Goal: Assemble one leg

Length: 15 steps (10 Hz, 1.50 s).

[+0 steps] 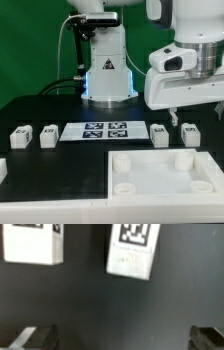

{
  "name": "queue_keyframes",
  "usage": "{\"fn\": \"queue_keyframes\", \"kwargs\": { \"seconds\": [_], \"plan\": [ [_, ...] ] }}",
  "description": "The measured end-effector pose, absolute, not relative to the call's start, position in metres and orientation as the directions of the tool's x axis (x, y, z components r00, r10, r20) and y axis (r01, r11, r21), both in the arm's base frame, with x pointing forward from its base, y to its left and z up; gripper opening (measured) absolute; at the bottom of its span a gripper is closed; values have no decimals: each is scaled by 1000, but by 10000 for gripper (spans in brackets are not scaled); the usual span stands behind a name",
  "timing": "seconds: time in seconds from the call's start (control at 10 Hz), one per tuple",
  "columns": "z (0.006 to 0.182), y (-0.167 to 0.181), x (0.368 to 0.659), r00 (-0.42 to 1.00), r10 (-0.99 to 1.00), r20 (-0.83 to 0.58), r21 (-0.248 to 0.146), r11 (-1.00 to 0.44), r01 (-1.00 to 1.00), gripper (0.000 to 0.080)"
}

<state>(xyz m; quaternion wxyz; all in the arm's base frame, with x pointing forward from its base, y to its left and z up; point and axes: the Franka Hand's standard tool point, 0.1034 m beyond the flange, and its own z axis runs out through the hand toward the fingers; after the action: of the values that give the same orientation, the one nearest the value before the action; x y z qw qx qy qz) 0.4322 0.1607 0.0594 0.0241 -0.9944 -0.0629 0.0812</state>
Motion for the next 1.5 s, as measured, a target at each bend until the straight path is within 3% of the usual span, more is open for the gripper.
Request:
{"fn": "queue_keyframes", "kwargs": {
  "seconds": [0.2, 0.3, 0.5, 0.8, 1.5],
  "plan": [
    [54, 164, 420, 918, 98, -384, -47, -995, 86, 649],
    [44, 167, 422, 902, 90, -423, -53, -996, 75, 649],
    [32, 170, 409, 777, 84, -624, -48, -996, 69, 649],
    [23, 173, 407, 605, 83, -792, -51, -996, 69, 649],
    [14, 177, 403, 579, 94, -810, -59, -995, 79, 649]
  ]
}}
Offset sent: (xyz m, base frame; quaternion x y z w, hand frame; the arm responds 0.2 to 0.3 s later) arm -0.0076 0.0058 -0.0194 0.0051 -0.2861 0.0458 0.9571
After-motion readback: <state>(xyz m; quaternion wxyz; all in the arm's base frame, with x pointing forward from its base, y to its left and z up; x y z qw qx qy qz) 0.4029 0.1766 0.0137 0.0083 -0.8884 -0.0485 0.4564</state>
